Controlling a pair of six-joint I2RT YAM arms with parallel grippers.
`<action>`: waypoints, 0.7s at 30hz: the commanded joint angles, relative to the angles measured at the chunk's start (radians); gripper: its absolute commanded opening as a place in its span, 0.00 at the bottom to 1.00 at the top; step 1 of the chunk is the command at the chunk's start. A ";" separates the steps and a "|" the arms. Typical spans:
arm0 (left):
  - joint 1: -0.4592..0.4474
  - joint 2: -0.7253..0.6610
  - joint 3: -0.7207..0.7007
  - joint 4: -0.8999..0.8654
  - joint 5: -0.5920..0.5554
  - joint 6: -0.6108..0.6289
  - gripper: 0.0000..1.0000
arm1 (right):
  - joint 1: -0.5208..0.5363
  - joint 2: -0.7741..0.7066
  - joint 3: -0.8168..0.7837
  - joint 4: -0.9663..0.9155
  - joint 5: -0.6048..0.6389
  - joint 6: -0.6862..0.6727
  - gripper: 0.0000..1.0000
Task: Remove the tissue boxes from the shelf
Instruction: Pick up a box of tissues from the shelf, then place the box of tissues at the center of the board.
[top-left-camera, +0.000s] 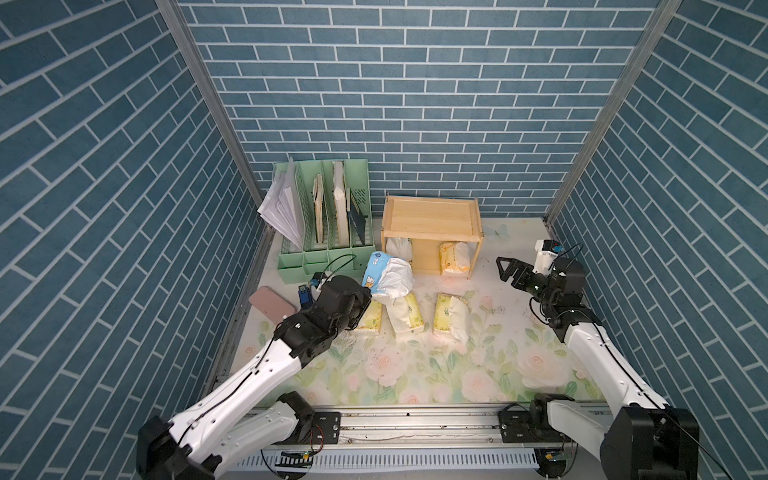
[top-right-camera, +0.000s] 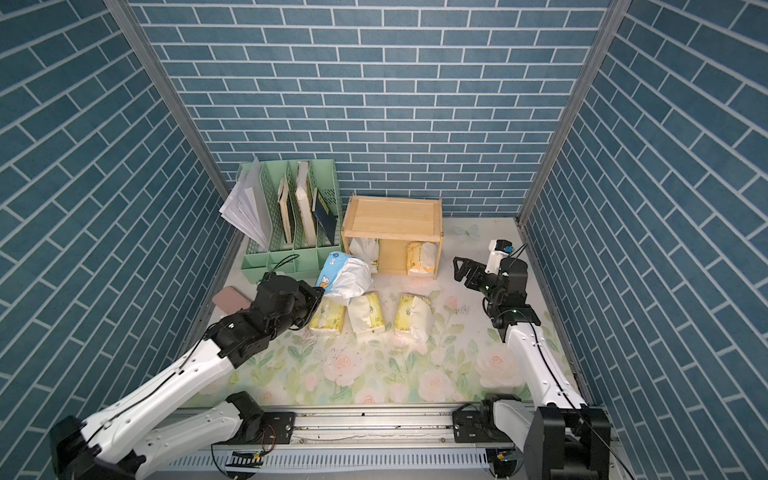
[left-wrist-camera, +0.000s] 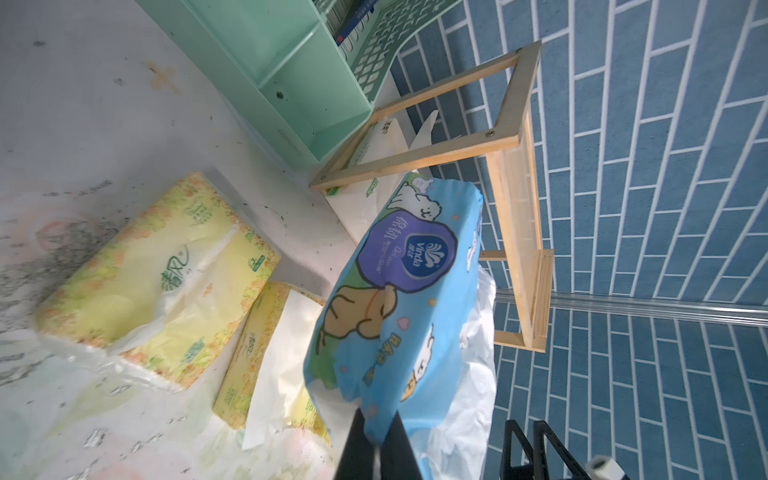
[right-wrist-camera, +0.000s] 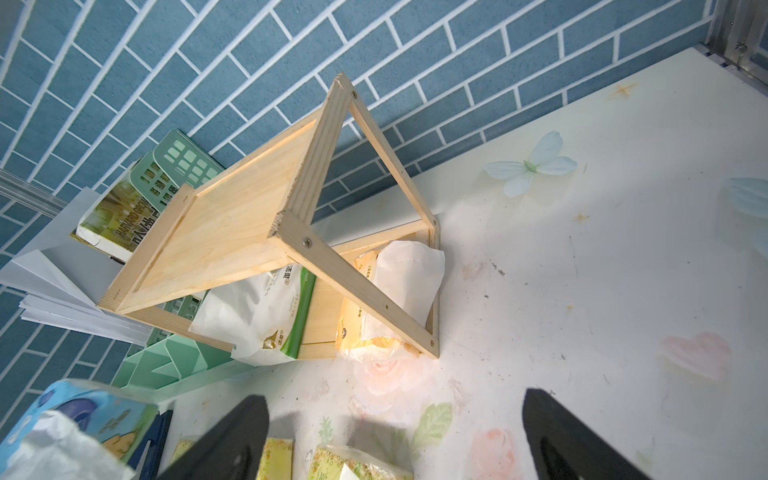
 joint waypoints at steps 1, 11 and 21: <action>0.031 -0.072 -0.032 -0.147 0.052 0.018 0.02 | -0.002 0.020 0.035 0.052 -0.024 0.002 0.99; 0.040 -0.390 -0.104 -0.466 0.111 -0.153 0.00 | -0.002 0.079 0.052 0.091 -0.039 0.009 0.99; 0.039 -0.460 -0.165 -0.575 0.259 -0.229 0.00 | -0.002 0.122 0.069 0.115 -0.045 0.020 0.99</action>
